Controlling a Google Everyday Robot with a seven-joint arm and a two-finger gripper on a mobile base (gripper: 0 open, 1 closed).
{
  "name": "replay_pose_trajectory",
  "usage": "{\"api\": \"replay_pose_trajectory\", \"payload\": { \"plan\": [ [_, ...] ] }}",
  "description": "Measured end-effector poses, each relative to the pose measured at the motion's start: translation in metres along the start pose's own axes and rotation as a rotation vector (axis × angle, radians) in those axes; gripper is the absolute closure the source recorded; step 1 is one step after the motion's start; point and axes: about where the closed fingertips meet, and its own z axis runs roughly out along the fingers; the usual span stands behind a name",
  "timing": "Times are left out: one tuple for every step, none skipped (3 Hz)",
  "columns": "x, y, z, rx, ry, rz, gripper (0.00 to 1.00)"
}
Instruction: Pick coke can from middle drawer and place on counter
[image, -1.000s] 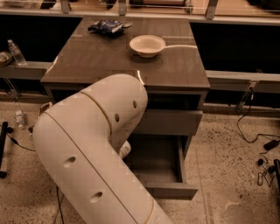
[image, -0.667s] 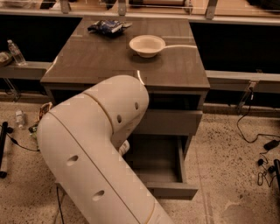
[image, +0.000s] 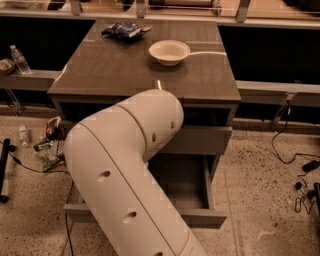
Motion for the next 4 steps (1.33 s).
{"api": "replay_pose_trajectory", "payload": {
  "plan": [
    [-0.0017,-0.0006,-0.0037,0.000,0.000,0.000,0.41],
    [-0.0038,-0.0014,-0.0083,0.000,0.000,0.000,0.72],
    [-0.0038,-0.0014,-0.0083,0.000,0.000,0.000,1.00],
    [-0.0037,-0.0008,-0.0074,-0.007,-0.001,0.001,1.00]
  ]
}}
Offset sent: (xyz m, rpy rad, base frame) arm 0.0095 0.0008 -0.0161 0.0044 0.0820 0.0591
